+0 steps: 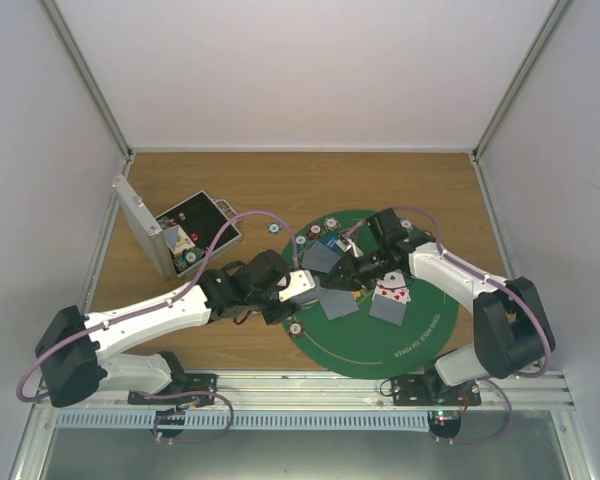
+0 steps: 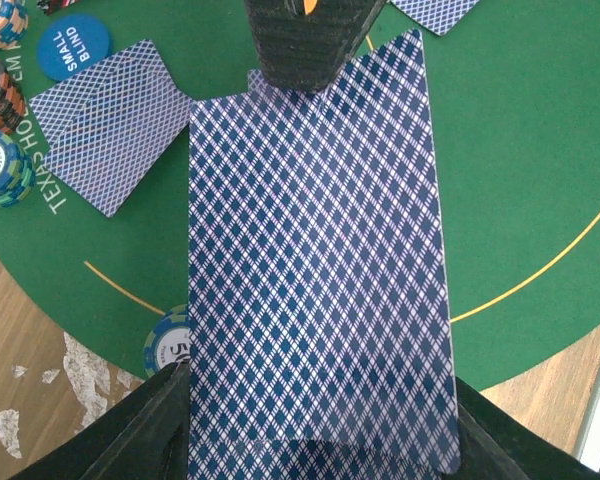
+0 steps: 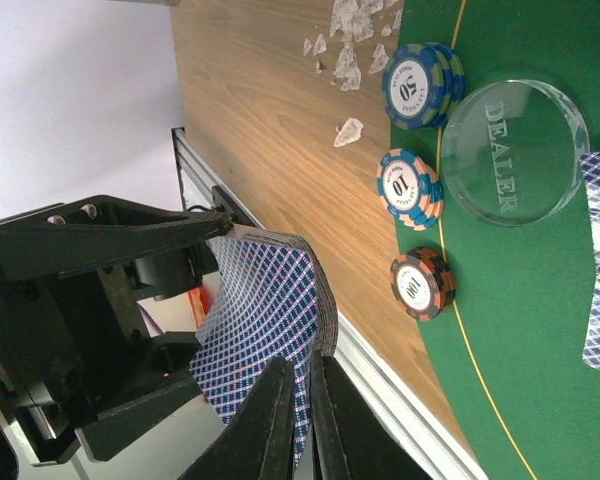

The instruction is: Distribute texas hold em gaming equipment

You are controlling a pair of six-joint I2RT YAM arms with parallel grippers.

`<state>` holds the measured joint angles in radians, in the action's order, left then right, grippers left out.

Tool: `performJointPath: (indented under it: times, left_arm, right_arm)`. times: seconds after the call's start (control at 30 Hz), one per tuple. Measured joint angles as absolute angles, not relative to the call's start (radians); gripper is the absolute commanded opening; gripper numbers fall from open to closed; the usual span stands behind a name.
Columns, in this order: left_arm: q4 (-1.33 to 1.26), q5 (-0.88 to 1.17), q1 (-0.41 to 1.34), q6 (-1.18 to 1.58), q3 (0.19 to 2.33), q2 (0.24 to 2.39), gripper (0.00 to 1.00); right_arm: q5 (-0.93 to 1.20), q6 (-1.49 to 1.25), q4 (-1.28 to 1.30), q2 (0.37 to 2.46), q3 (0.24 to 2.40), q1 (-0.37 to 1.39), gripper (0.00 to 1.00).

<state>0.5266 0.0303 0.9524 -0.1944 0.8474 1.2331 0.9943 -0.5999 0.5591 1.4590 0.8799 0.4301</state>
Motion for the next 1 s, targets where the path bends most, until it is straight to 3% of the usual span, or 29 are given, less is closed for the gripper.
performJointPath:
  times: [0.6,0.77,1.0]
  left_arm:
    - [0.526,0.020,0.952,-0.194,0.842,1.222,0.56]
    - [0.526,0.020,0.952,-0.194,0.842,1.222,0.56]
    - [0.526,0.020,0.952,-0.194,0.841,1.222,0.56]
  right_arm:
    - [1.005,-0.611,0.533,1.500,0.875,0.463,0.22]
    - [1.008,-0.615,0.527,1.505,0.869,0.468,0.20]
    - [1.034,-0.635,0.498,1.505,0.869,0.472,0.05]
